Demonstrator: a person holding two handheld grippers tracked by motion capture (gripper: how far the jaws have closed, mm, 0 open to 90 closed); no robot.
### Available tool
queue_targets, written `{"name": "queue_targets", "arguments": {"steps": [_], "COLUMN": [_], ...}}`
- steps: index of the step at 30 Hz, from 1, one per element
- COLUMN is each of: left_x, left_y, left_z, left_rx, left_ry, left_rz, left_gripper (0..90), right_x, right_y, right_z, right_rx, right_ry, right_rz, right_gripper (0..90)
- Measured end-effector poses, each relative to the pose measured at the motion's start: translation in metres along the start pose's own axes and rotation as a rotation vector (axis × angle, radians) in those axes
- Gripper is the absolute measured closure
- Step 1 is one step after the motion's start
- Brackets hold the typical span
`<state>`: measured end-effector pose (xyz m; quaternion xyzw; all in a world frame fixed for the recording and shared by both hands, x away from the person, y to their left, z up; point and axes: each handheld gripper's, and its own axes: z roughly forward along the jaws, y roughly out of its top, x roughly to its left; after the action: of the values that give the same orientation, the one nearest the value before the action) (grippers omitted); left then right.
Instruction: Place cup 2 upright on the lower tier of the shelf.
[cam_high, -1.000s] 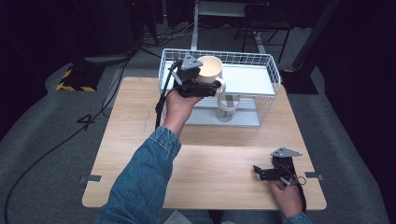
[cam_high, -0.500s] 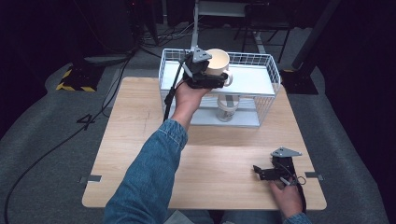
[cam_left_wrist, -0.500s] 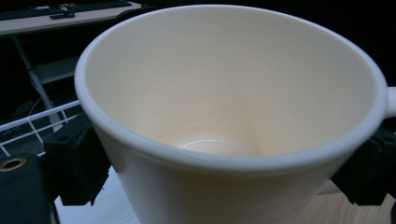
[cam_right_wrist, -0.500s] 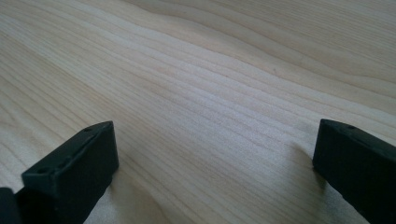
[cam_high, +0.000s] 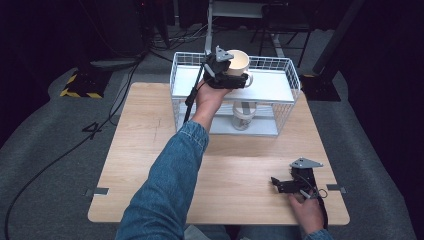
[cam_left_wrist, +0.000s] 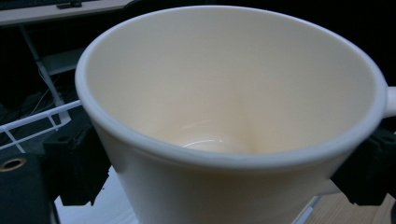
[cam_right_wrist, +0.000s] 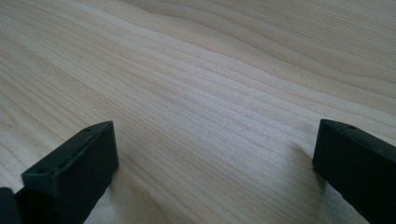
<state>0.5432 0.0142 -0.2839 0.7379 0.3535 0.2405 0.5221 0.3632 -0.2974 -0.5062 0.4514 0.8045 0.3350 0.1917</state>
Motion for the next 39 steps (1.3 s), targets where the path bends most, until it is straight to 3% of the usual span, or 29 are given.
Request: {"name": "queue_targets", "arguments": {"steps": [7,13,32,39], "left_x": [0.002,0.005,0.0,0.001], "left_y": [-0.001,-0.003,-0.004,-0.005], "left_z": [0.015,0.023,0.03,0.03], "left_rx": [0.05,0.064,0.102,0.105], "left_ry": [0.013,0.022,0.052,0.046], "left_rz": [-0.026,-0.061,-0.019,-0.025], "left_gripper": [8.5,8.5,8.4,8.4], "right_x": [0.0,0.0,0.0,0.0], "right_y": [0.0,0.0,0.0,0.0], "right_z": [0.0,0.0,0.0,0.0], "right_rx": [0.0,0.0,0.002,0.001], "right_ry": [0.001,0.002,0.001,0.001], "right_rz": [0.001,0.001,-0.001,-0.001], "right_gripper": [0.3,0.3,0.3,0.3]}}
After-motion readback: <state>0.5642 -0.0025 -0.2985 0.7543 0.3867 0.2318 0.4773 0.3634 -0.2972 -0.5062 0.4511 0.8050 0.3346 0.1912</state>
